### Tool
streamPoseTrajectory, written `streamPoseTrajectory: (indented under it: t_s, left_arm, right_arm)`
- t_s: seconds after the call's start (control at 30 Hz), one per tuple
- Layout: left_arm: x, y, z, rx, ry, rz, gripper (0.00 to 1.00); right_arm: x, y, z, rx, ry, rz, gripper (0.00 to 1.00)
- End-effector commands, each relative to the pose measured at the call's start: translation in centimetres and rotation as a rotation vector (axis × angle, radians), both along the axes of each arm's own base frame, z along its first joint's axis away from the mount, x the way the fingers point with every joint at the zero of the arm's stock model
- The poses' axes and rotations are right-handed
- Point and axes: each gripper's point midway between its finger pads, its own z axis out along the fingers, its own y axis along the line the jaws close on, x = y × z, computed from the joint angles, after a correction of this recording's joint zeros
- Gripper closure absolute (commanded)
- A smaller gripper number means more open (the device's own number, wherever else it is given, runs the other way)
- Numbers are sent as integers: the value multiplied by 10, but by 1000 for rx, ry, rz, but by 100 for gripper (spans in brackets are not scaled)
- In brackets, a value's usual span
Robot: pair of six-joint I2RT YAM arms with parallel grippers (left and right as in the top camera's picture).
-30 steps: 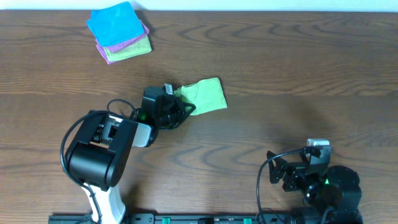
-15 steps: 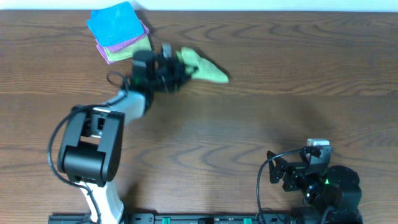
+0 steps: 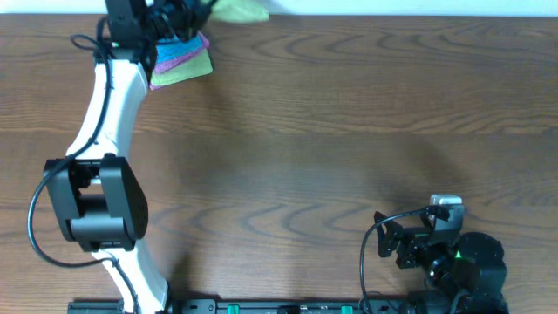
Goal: Fold the cloth
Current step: 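Carry the cloth with the left gripper to the far-left cloth stack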
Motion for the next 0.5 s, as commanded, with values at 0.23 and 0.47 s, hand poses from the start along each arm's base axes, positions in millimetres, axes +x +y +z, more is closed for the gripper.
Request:
streamPoseTrajectory:
  t_s: [0.23,0.47]
  left_arm:
    - [64,48,-39,-4,11,80,94]
    - [88,81,-56,-20,22,139,94]
  right_arm:
    - [0,-2,-1,11,3,-18,1]
    - [0,-2,-1,11,3,-18,1]
